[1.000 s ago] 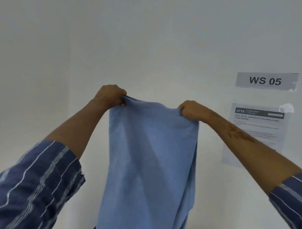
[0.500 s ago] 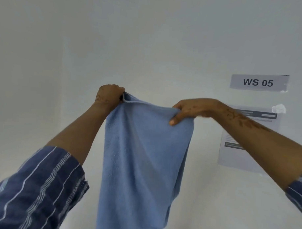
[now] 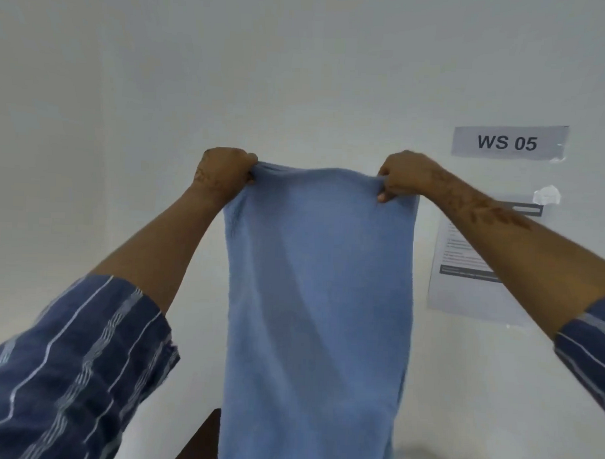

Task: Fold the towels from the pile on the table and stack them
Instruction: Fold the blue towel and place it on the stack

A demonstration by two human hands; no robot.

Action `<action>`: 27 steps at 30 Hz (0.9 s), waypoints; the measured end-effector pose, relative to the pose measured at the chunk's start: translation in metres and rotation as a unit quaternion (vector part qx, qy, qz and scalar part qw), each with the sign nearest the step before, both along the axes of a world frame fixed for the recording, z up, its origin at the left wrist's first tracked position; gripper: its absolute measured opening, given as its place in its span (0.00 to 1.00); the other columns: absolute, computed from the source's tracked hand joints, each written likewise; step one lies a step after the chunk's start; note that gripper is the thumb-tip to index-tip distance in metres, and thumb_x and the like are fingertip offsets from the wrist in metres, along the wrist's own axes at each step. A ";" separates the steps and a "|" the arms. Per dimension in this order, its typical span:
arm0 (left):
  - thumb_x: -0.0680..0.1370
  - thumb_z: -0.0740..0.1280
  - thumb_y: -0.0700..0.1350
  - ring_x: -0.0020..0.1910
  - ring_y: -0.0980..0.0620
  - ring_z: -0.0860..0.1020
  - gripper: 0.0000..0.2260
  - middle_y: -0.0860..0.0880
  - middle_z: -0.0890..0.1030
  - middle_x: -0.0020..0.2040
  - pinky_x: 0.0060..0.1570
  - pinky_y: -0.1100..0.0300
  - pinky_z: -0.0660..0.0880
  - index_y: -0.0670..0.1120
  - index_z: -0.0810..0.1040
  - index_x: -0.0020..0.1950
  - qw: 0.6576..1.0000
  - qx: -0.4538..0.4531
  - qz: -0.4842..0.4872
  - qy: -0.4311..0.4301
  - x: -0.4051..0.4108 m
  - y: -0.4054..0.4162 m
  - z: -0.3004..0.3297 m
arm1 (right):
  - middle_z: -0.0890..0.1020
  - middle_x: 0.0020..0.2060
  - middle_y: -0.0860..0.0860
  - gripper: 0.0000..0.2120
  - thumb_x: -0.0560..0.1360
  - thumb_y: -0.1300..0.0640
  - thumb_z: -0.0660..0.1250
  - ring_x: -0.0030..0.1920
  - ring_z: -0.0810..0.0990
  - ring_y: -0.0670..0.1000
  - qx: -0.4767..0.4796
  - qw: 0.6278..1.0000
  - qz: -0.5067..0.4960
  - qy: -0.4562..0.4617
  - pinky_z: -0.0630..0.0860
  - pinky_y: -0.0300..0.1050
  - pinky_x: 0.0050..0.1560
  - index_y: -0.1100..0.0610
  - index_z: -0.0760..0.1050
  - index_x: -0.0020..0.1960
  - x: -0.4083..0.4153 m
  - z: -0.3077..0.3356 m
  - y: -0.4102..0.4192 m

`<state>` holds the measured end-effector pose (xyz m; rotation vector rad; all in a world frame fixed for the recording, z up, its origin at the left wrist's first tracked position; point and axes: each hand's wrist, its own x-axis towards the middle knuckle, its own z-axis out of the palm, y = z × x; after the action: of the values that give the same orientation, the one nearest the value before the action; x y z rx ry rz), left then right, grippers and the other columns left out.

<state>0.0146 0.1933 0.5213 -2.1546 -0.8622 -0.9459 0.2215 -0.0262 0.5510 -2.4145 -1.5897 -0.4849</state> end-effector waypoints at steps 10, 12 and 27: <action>0.76 0.60 0.40 0.45 0.38 0.79 0.08 0.40 0.80 0.46 0.40 0.53 0.72 0.41 0.78 0.50 0.999 -0.016 0.009 -0.036 0.016 -0.008 -0.008 | 0.82 0.51 0.57 0.14 0.73 0.56 0.71 0.53 0.79 0.57 -0.020 0.999 0.005 0.032 0.74 0.46 0.48 0.61 0.79 0.56 0.010 -0.006 -0.011; 0.76 0.61 0.39 0.47 0.36 0.78 0.08 0.37 0.80 0.48 0.43 0.50 0.72 0.38 0.78 0.51 0.999 0.010 -0.039 -0.032 0.023 -0.020 -0.004 | 0.79 0.55 0.59 0.13 0.73 0.59 0.68 0.56 0.78 0.59 0.051 0.991 -0.102 -0.069 0.72 0.48 0.50 0.60 0.78 0.57 0.030 -0.016 -0.007; 0.76 0.62 0.39 0.46 0.37 0.77 0.06 0.38 0.80 0.48 0.39 0.53 0.66 0.38 0.75 0.50 0.996 -0.058 -0.062 -0.008 0.051 -0.033 -0.034 | 0.80 0.46 0.58 0.10 0.75 0.60 0.57 0.49 0.78 0.61 0.143 0.984 -0.076 -0.071 0.69 0.46 0.45 0.61 0.76 0.43 0.042 -0.039 -0.017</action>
<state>0.0653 0.1600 0.4874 -2.3253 -0.8173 -0.9976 0.2631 -0.0428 0.5118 -2.3318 -1.2854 -0.8682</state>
